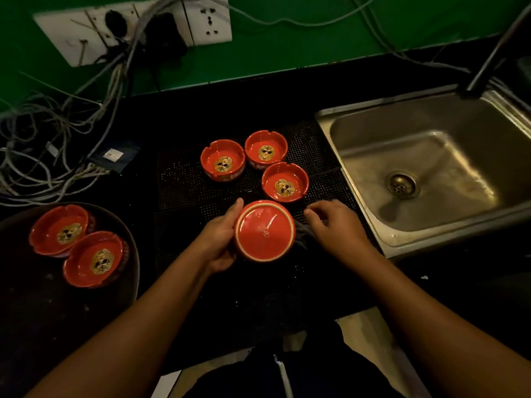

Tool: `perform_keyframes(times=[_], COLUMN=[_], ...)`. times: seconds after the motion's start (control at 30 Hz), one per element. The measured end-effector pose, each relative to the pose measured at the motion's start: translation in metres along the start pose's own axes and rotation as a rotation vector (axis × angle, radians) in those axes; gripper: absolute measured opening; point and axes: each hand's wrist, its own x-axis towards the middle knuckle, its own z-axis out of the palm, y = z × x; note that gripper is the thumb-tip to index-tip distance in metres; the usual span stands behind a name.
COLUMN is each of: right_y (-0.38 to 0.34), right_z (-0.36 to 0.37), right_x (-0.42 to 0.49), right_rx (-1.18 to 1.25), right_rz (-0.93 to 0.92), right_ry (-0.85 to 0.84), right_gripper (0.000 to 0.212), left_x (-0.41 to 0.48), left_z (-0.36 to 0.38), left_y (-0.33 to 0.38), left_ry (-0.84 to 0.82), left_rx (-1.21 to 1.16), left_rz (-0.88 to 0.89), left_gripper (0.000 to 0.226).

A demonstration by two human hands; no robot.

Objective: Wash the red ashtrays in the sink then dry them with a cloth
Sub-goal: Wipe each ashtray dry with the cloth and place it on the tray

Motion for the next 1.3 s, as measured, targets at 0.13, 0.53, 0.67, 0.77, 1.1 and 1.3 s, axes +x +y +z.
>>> perform_keyframes(times=[0.13, 0.53, 0.67, 0.77, 1.1, 1.3], right_y=[0.021, 0.0, -0.029, -0.04, -0.026, -0.058], right_z=[0.003, -0.003, 0.001, 0.018, 0.02, 0.019], right_x=[-0.011, -0.024, -0.026, -0.029, -0.035, -0.041], right_rx=[-0.559, 0.212, 0.17, 0.119, 0.011, -0.068], right_rz=[-0.003, 0.039, -0.148, -0.193, -0.193, -0.403], right_ry=[-0.228, -0.006, -0.003, -0.03, 0.005, -0.04], right_gripper=[0.058, 0.037, 0.057, 0.072, 0.061, 0.058], left_x=[-0.004, -0.026, -0.034, -0.036, -0.042, -0.046], left_z=[-0.003, 0.012, 0.039, 0.05, 0.036, 0.046], left_y=[-0.008, -0.005, 0.001, 0.006, 0.014, 0.015], left_ry=[0.02, 0.003, -0.064, -0.076, 0.041, 0.01], left_rx=[-0.024, -0.064, -0.237, -0.253, -0.276, -0.29], left_rz=[0.005, 0.026, 0.012, 0.045, 0.047, 0.114], left_gripper=[0.047, 0.046, 0.049, 0.049, 0.045, 0.043])
